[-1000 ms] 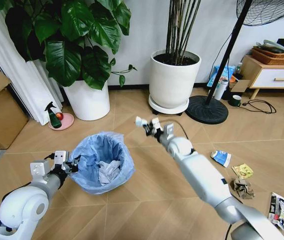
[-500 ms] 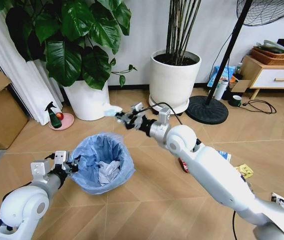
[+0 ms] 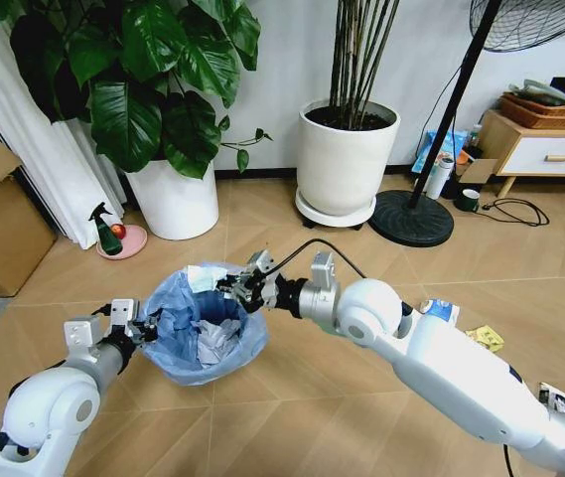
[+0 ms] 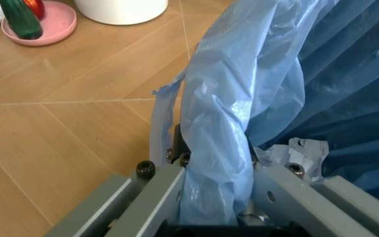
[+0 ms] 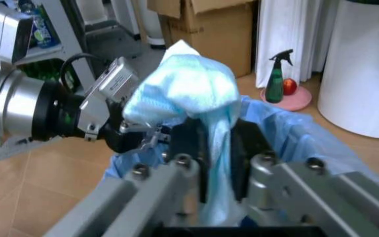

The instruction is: Pick up the trash bin and place the garbage on the floor into it.

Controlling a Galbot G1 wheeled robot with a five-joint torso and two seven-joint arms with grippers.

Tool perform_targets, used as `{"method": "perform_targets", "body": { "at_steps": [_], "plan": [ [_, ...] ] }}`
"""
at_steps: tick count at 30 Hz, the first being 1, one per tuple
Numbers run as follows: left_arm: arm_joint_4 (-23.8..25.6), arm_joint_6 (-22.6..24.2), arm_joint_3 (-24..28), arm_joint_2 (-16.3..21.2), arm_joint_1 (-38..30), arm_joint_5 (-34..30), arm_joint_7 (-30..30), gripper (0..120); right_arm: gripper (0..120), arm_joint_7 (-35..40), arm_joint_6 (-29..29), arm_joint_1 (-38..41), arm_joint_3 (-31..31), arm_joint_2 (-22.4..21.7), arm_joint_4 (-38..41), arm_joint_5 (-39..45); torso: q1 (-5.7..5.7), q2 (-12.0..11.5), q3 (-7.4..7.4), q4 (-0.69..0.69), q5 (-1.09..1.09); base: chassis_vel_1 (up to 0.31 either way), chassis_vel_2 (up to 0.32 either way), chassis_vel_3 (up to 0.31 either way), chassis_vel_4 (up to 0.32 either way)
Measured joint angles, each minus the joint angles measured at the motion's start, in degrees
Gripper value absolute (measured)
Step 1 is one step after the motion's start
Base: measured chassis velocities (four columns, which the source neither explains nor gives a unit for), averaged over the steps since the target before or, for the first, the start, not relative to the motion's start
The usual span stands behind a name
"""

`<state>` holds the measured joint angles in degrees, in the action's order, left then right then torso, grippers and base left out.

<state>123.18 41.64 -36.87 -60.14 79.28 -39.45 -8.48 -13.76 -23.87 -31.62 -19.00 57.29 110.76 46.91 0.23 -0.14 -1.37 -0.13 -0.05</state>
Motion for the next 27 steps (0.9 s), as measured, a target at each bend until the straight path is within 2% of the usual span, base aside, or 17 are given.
{"method": "perform_targets", "body": {
  "at_steps": [3,4,5,9,10,11,14,15,18,19,22,27],
  "plan": [
    [0.00,0.01,-0.02,0.01,-0.02,0.00,0.00,0,26,0.52,0.23,0.41,-0.73,0.25,-0.14,-0.14,0.00,0.00,0.00,0.00,0.00,0.000,0.000,0.000,0.000],
    [0.00,0.01,-0.09,0.01,-0.01,0.00,0.00,0,34,0.88,0.30,0.67,-1.03,0.51,-0.32,-0.14,0.00,0.00,0.00,0.00,0.00,0.000,0.000,0.000,0.000],
    [0.00,0.01,-0.09,0.01,-0.01,0.00,0.00,0,34,0.88,0.30,0.67,-1.03,0.51,-0.32,-0.14,0.00,0.00,0.00,0.00,0.00,0.000,0.000,0.000,0.000],
    [0.00,0.02,-0.17,0.03,0.00,-0.01,0.00,0,49,1.10,0.35,0.87,-1.09,0.65,-0.50,-0.12,0.00,0.00,0.00,0.01,0.00,0.000,0.000,0.000,0.000],
    [0.00,0.02,-0.17,0.03,-0.01,-0.01,0.00,0,56,1.15,0.36,0.87,-1.09,0.62,-0.44,-0.10,0.00,0.00,0.00,0.00,0.00,0.000,0.000,0.000,0.000],
    [0.00,0.02,-0.17,0.03,-0.01,-0.01,0.00,0,56,1.15,0.36,0.87,-1.09,0.62,-0.44,-0.10,0.00,0.00,0.00,0.00,0.00,0.000,0.000,0.000,0.000],
    [0.00,0.02,-0.14,0.02,-0.02,-0.02,0.00,0,69,1.26,0.44,0.70,-1.11,0.47,-0.28,-0.11,0.00,0.00,0.00,0.00,0.00,0.000,0.000,0.000,0.000],
    [0.00,0.02,-0.14,0.02,-0.02,-0.02,0.00,0,69,1.26,0.44,0.70,-1.11,0.47,-0.28,-0.11,0.00,0.00,0.00,0.00,0.00,0.000,0.000,0.000,0.000],
    [0.00,0.02,-0.09,0.01,-0.09,-0.02,0.01,0,81,2.30,0.59,0.61,-1.44,0.55,-0.20,0.20,0.00,0.00,0.00,0.00,0.00,0.000,0.000,0.000,0.000],
    [0.00,0.02,-0.09,0.01,-0.09,-0.02,0.01,0,81,2.30,0.59,0.61,-1.44,0.55,-0.20,0.20,0.00,0.00,0.00,0.00,0.00,0.000,0.000,0.000,0.000],
    [0.00,0.02,-0.07,0.01,-0.13,-0.03,0.04,0,97,2.81,0.60,0.66,-1.52,0.85,-0.30,0.46,0.00,0.00,0.00,0.00,0.00,0.000,0.000,0.000,0.000],
    [0.04,0.02,-0.08,-0.02,-0.11,-0.03,0.12,0,100,2.93,0.58,0.74,-1.34,0.84,-0.25,0.62,0.00,0.00,0.00,0.00,0.00,0.000,0.000,0.000,0.000]
  ]
}}
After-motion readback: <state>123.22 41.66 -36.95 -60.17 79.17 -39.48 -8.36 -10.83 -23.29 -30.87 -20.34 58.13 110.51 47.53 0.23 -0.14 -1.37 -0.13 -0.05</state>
